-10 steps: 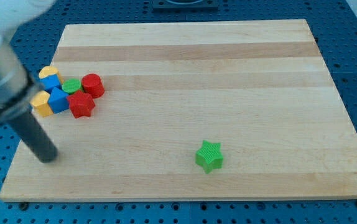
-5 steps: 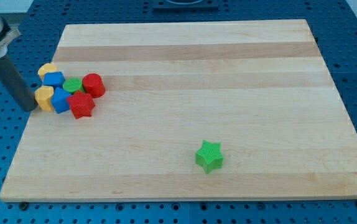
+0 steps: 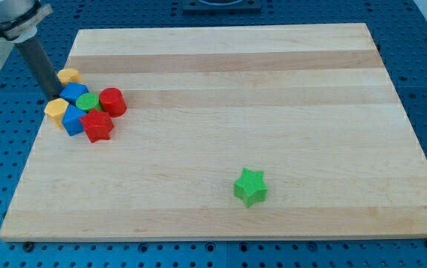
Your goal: Move the yellow heart to the top left
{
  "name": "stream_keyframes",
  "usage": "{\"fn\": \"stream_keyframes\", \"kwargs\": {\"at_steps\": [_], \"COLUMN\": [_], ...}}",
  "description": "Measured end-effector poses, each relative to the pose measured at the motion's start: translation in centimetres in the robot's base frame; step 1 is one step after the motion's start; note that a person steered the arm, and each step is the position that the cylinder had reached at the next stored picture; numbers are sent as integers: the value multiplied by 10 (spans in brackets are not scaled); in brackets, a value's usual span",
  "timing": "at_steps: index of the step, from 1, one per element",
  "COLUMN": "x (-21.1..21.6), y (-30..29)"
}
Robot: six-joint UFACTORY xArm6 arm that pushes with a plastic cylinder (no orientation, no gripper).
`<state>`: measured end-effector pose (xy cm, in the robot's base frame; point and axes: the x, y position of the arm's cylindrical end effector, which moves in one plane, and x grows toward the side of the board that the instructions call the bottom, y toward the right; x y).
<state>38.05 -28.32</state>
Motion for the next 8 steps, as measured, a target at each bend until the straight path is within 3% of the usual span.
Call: {"fn": "stream_keyframes", "kwargs": {"at_steps": [2,4,8], "x": [-25,-28,-80], "y": [1,38,12]}}
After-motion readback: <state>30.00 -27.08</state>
